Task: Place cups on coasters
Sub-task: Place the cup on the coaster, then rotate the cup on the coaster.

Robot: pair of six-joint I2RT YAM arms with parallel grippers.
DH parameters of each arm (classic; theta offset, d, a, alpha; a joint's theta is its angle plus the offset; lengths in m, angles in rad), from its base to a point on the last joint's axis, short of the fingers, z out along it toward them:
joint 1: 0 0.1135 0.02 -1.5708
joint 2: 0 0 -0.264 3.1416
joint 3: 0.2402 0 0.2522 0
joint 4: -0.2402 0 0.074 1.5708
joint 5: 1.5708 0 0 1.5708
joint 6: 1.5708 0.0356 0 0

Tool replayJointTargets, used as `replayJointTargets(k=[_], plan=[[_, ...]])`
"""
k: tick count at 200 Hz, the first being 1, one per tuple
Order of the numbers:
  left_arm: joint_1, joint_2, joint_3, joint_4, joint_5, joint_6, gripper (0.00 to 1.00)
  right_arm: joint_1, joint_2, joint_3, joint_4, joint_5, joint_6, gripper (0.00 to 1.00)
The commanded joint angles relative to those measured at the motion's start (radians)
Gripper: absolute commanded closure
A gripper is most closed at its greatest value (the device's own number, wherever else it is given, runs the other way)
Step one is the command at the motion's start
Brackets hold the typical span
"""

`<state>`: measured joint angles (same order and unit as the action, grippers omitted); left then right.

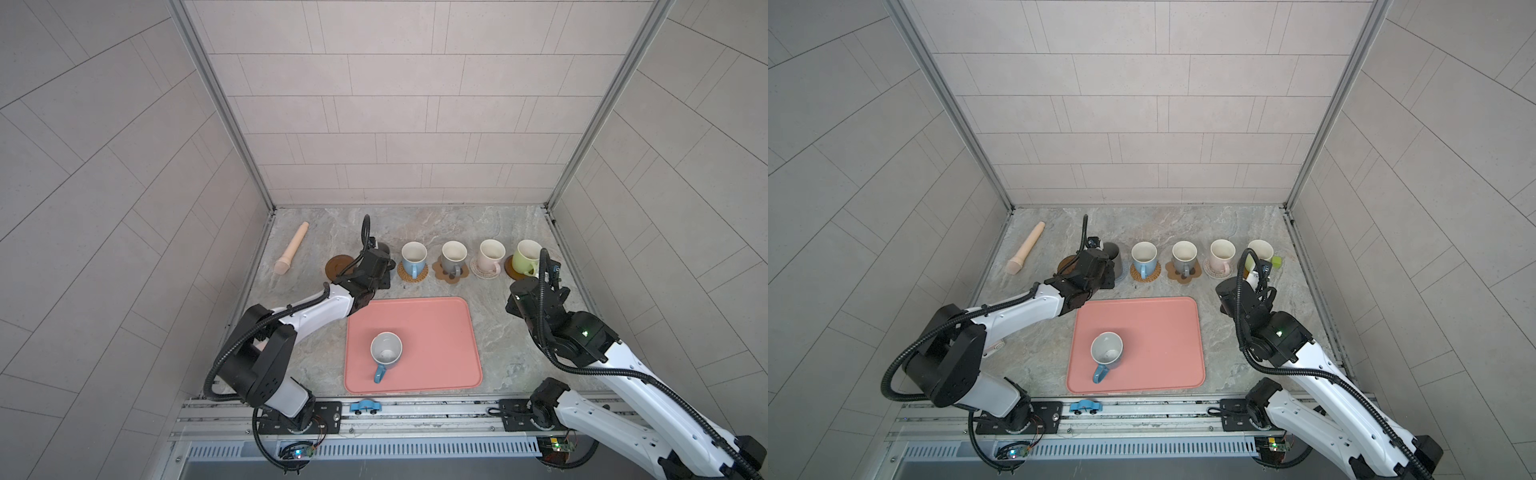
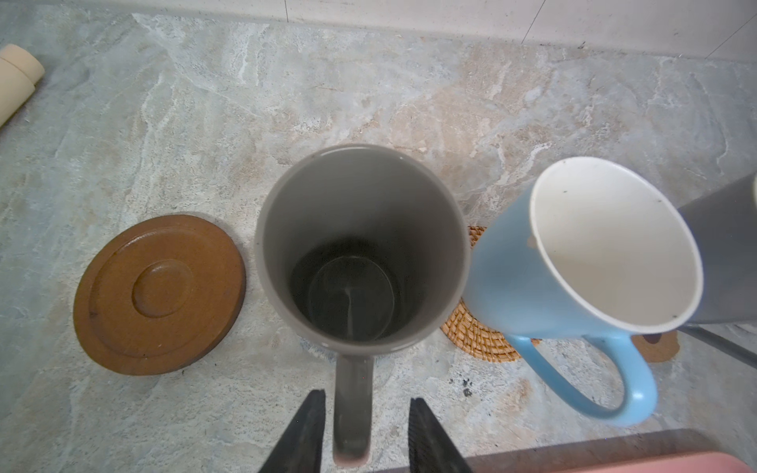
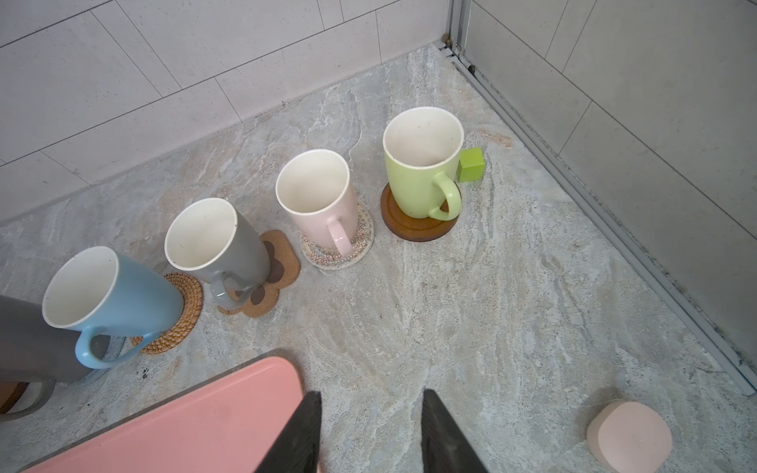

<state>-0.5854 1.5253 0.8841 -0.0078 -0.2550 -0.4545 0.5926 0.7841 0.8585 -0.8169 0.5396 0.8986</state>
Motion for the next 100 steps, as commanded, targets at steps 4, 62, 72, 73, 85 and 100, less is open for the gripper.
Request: replayJointTargets(k=[4,62,72,73,85,100], plan=[[-0.006,-0.037,-0.013,-0.022,-0.01,-0.038,0.59,-0.004,-0.011,-0.008,-0.006,0.023,0.014,0.57],[-0.013,-0.058,-0.01,-0.042,0.016,-0.077,0.58,-0.004,-0.011,-0.009,-0.004,0.021,0.016,0.57],[-0.013,-0.057,-0.009,-0.041,0.019,-0.08,0.58,-0.005,-0.011,-0.008,-0.006,0.021,0.016,0.57],[-0.013,-0.056,-0.009,-0.041,0.021,-0.08,0.58,-0.004,-0.011,-0.008,-0.006,0.021,0.016,0.57],[-0.013,-0.056,-0.009,-0.042,0.028,-0.082,0.57,-0.004,-0.012,-0.01,-0.007,0.021,0.017,0.57],[-0.014,-0.057,-0.01,-0.043,0.035,-0.088,0.57,-0.004,-0.015,-0.009,-0.007,0.022,0.017,0.57]])
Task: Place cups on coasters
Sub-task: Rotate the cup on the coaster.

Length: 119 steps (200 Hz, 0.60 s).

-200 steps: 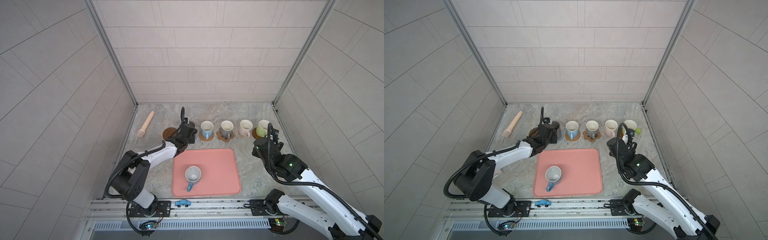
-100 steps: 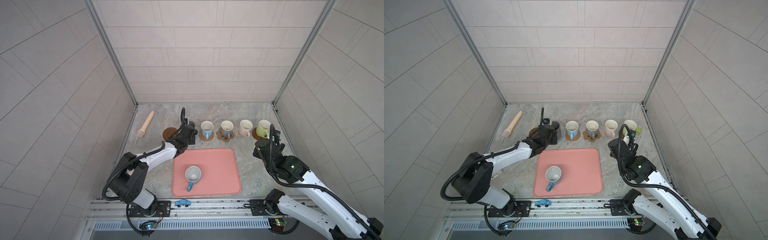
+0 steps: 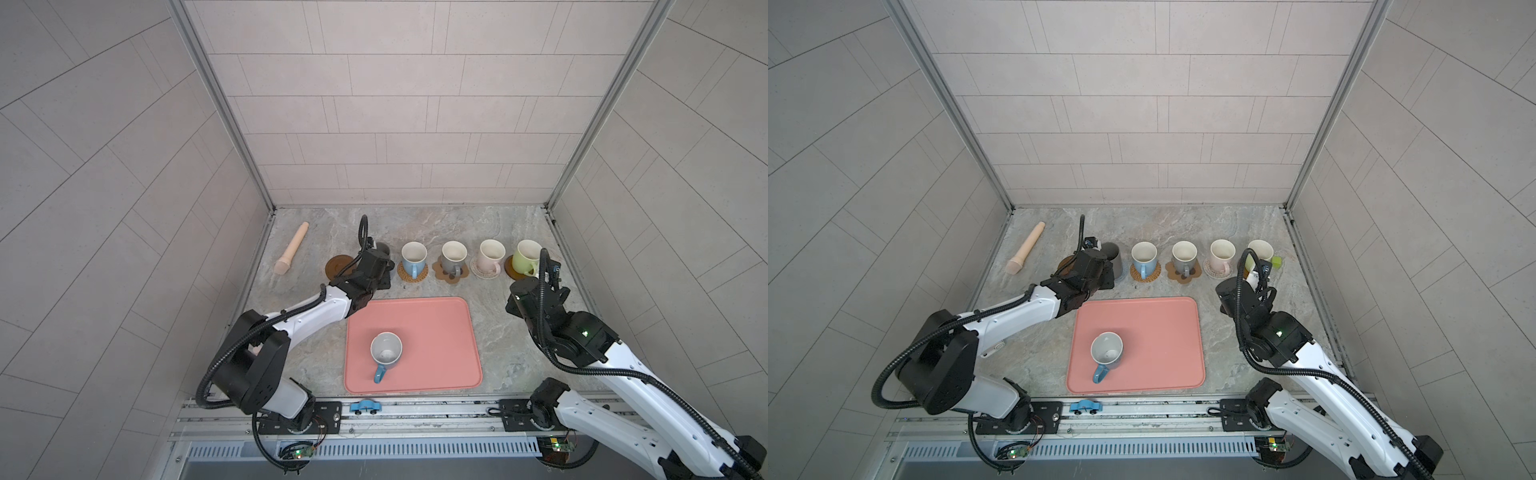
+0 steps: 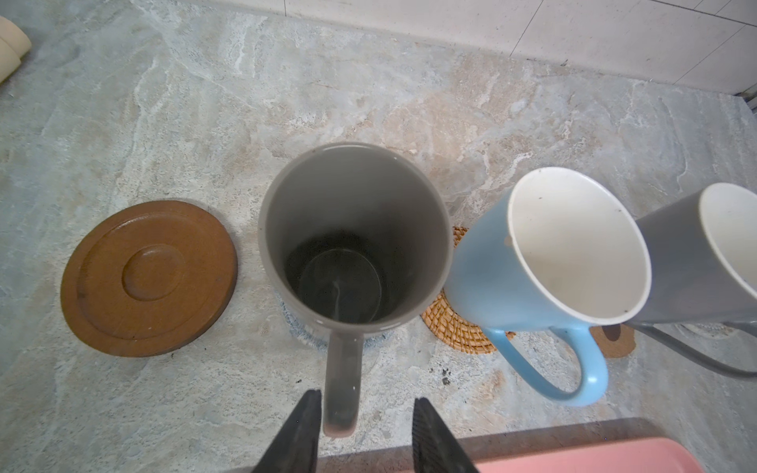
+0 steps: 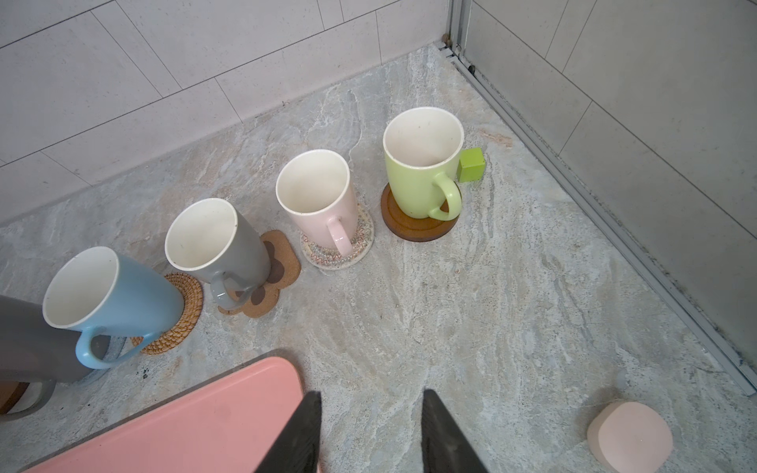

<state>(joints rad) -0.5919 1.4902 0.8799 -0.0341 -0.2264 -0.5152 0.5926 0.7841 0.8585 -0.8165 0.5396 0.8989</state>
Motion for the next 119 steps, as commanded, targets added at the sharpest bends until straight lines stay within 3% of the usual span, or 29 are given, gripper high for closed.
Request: replayJointTargets(k=[1,119], plan=[[-0.007,-0.023,-0.005,-0.017,0.007,-0.029,0.57,-0.004,-0.014,-0.01,-0.007,0.021,0.017,0.57],[-0.008,-0.024,-0.001,-0.017,0.036,-0.06,0.57,-0.004,-0.032,-0.014,-0.013,0.022,0.02,0.57]])
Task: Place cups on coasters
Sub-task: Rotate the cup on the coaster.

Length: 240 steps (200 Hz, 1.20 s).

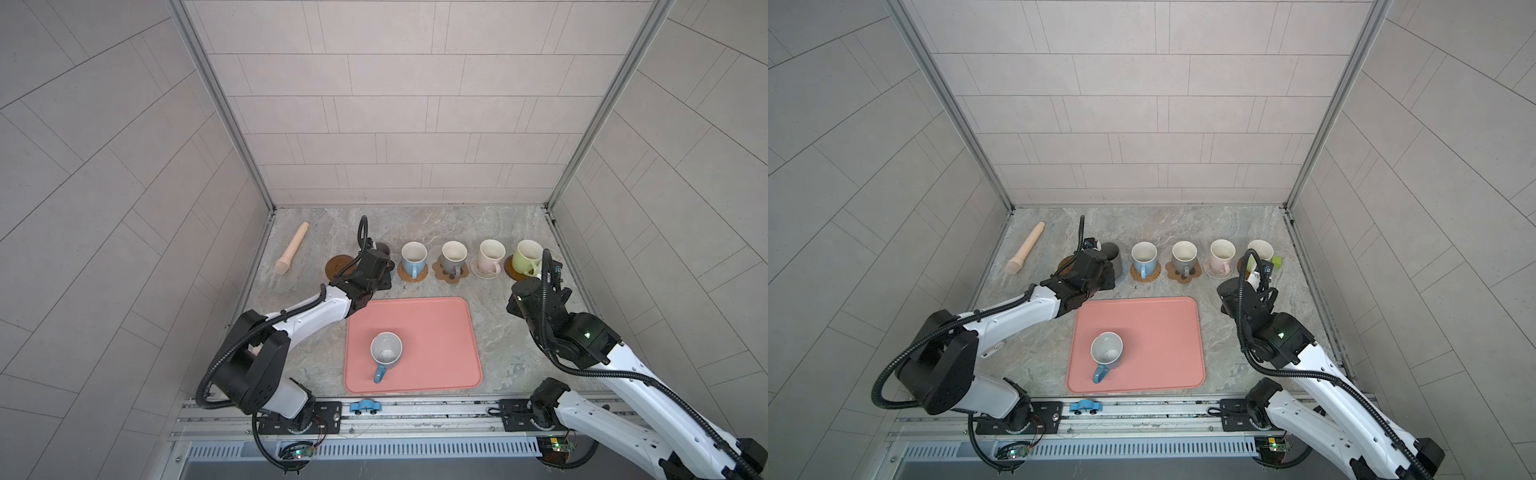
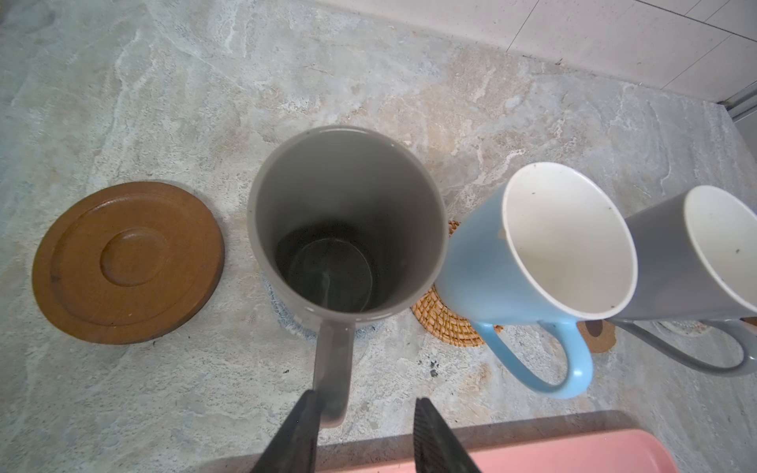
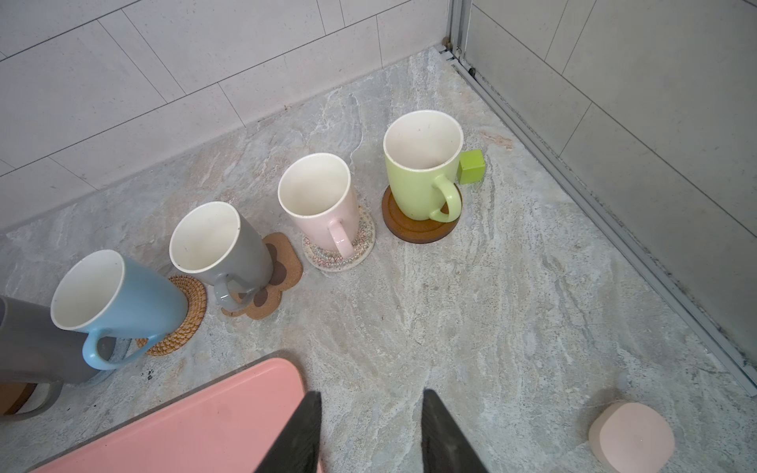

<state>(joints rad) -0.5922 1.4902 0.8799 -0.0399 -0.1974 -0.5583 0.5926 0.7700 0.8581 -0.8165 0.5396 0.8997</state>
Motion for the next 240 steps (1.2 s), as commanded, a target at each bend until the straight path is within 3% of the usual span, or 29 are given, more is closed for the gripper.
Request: replayJointTargets(k=[1,116,200,240], plan=[[-0.008,-0.024,-0.001,-0.011,0.008,-0.017,0.57,-0.005,-0.018,-0.013,-0.013,0.023,0.019,0.57],[-0.008,-0.076,-0.002,-0.034,-0.016,-0.023,0.57,-0.005,-0.03,-0.014,-0.017,0.022,0.019,0.57],[-0.008,-0.29,0.068,-0.327,-0.088,0.067,0.55,-0.004,-0.03,-0.023,-0.009,0.023,0.014,0.57],[-0.008,-0.451,0.082,-0.511,0.009,0.092,0.54,-0.004,-0.02,-0.034,0.015,0.018,0.012,0.57]])
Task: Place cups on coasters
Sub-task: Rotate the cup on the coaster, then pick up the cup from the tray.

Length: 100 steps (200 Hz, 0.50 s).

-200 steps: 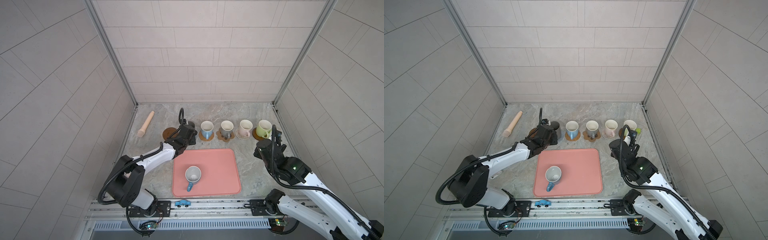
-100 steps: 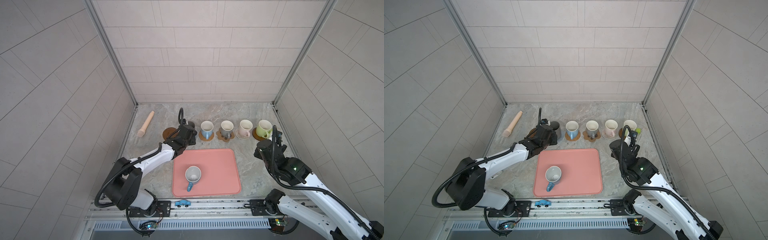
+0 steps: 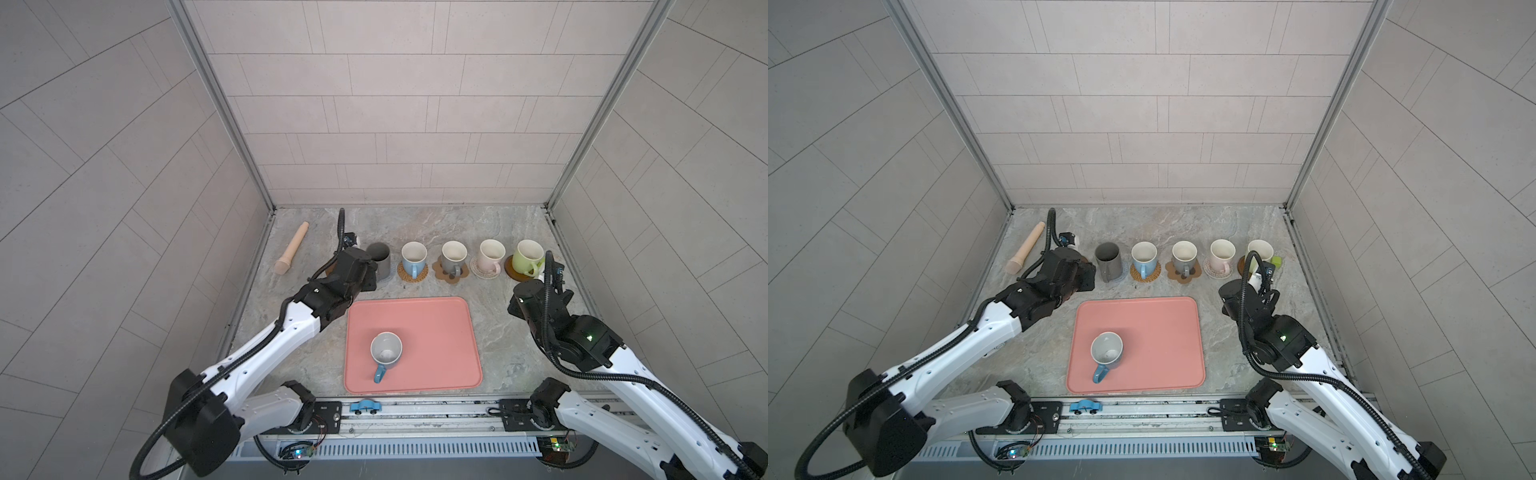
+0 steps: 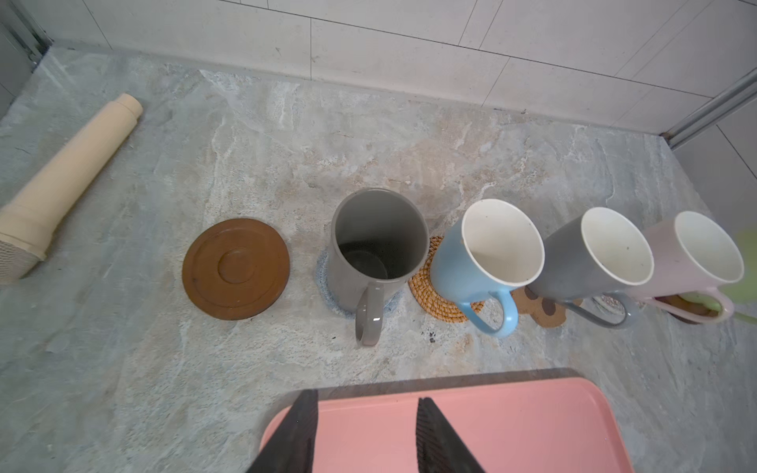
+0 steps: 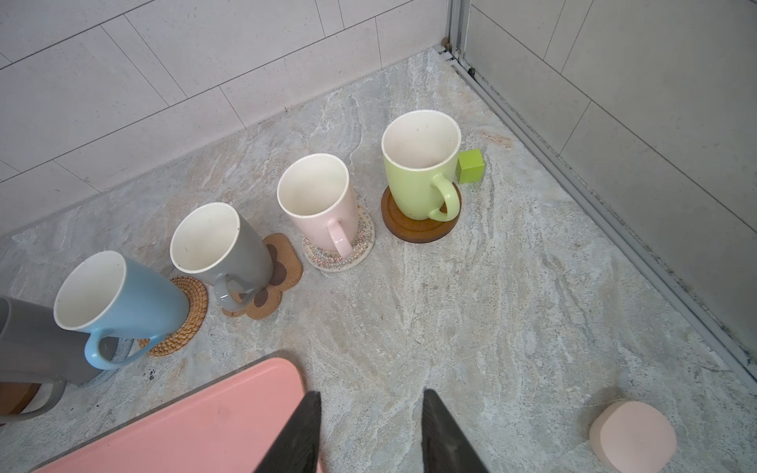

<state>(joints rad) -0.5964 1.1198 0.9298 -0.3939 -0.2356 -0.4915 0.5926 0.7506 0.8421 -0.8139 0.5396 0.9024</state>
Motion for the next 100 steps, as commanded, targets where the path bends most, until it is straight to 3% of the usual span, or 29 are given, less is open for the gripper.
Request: replayJointTargets(k=[1,38,100], plan=[[-0.003,-0.085,0.032,-0.162,0.052,0.025,0.54,-0.004,0.0,-0.018,0.013,0.017,0.009,0.57],[-0.039,-0.204,0.034,-0.313,0.153,-0.008,0.54,-0.004,0.044,-0.024,0.053,-0.006,0.006,0.57],[-0.306,-0.259,0.054,-0.548,0.04,-0.152,0.53,-0.004,0.136,0.001,0.094,-0.065,0.016,0.57]])
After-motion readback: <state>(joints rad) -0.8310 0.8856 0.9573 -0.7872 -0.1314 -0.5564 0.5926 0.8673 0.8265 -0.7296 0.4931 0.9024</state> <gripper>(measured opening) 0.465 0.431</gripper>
